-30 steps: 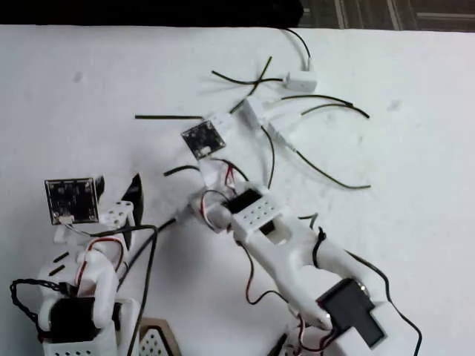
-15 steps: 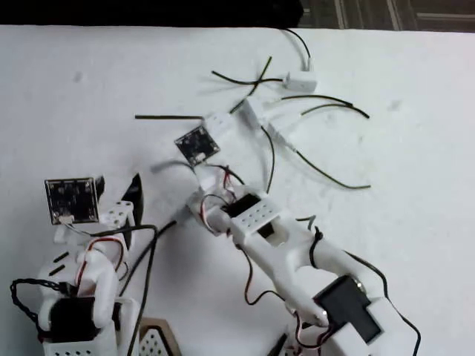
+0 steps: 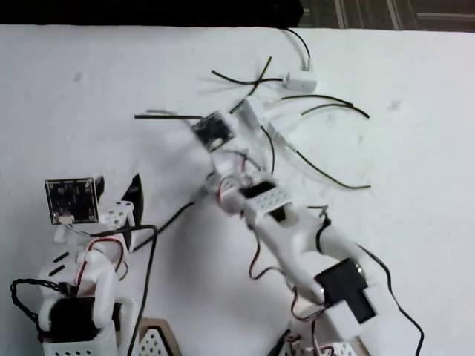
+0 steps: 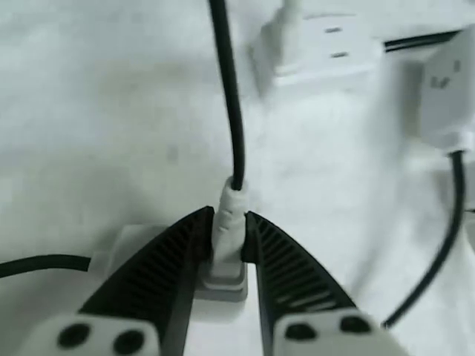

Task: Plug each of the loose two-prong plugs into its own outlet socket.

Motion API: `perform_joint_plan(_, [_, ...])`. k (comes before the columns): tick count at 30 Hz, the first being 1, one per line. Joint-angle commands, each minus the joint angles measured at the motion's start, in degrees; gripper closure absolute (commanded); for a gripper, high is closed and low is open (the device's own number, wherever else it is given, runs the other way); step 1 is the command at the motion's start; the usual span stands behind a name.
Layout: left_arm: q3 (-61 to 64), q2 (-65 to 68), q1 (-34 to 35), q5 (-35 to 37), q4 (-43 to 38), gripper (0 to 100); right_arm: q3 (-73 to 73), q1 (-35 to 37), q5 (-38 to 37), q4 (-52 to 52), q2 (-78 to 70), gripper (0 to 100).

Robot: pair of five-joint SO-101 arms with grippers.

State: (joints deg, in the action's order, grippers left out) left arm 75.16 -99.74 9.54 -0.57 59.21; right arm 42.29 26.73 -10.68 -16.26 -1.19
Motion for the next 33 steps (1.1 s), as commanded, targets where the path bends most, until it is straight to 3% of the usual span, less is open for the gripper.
perform_joint_plan(1, [0.09, 0.04, 0.75, 0.44, -1.49, 79, -4.13, -5.23, -0.70, 0.84, -0.84, 98.1])
perform_joint_plan(9, [0.09, 0.04, 0.48, 0.44, -1.49, 79, -5.10, -4.88, -3.43, -0.57, -0.84, 97.2])
perform_joint_plan(16, [0.18, 0.04, 0.31, 0.88, -1.49, 70, -5.01, 1.10, -2.99, -18.33, 12.09, 77.2])
perform_joint_plan(20, [0.18, 0.04, 0.31, 0.88, -1.58, 70, -4.31, 4.79, -2.90, -25.36, 20.88, 83.7])
perform_joint_plan(24, [0.26, 0.04, -1.89, 0.53, -1.58, 70, 0.26, 6.55, -2.90, -26.24, 30.20, 98.1])
perform_joint_plan(28, [1.05, -0.04, -4.09, 0.44, -2.11, 72, 6.42, 6.11, -2.90, -26.42, 41.54, 97.8])
perform_joint_plan(33, [4.13, -0.04, -4.00, 0.44, -7.74, 86, 13.71, 6.02, -2.99, -30.02, 58.07, 98.1])
